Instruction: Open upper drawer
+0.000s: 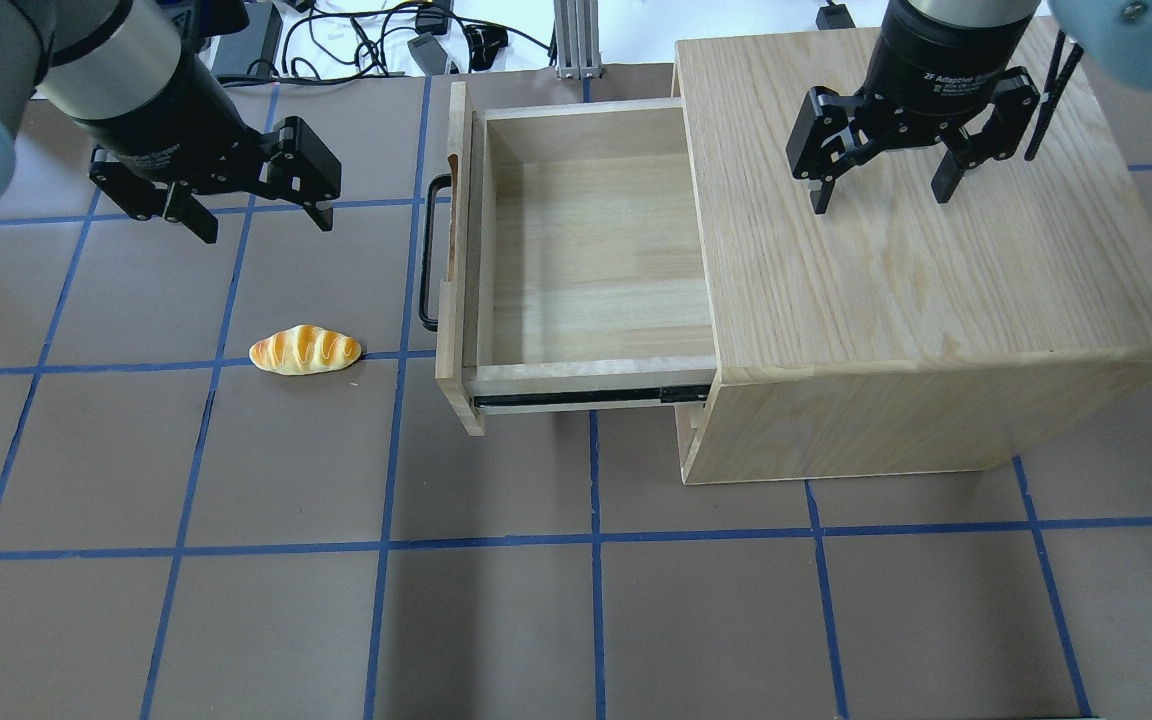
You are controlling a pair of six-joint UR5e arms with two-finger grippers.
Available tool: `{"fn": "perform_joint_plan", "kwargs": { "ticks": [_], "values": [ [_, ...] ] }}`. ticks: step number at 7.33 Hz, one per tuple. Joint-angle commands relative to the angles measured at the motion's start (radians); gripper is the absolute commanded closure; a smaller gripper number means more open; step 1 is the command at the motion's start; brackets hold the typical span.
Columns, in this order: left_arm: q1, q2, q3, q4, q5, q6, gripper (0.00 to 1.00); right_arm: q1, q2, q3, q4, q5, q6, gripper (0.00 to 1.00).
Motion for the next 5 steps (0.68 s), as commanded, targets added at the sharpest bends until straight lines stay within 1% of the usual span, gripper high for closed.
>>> {"fn": "perform_joint_plan", "kwargs": {
  "ticks": [1, 2, 3, 5],
  "values": [
    [-0.028, 0.002, 0.026, -0.052, 0.004, -0.091, 0.0, 0.0, 0.0, 0.0, 0.0, 0.0, 0.0, 0.0],
    [-0.058, -0.008, 0.034, -0.052, 0.04, -0.098, 0.0, 0.0, 0.0, 0.001, 0.0, 0.0, 0.0, 0.0],
    [-0.069, -0.008, 0.034, -0.054, 0.054, -0.098, 0.0, 0.0, 0.0, 0.001, 0.0, 0.0, 0.0, 0.0],
    [-0.067, -0.003, 0.033, -0.054, 0.054, -0.089, 0.0, 0.0, 0.0, 0.001, 0.0, 0.0, 0.0, 0.0]
  ]
}}
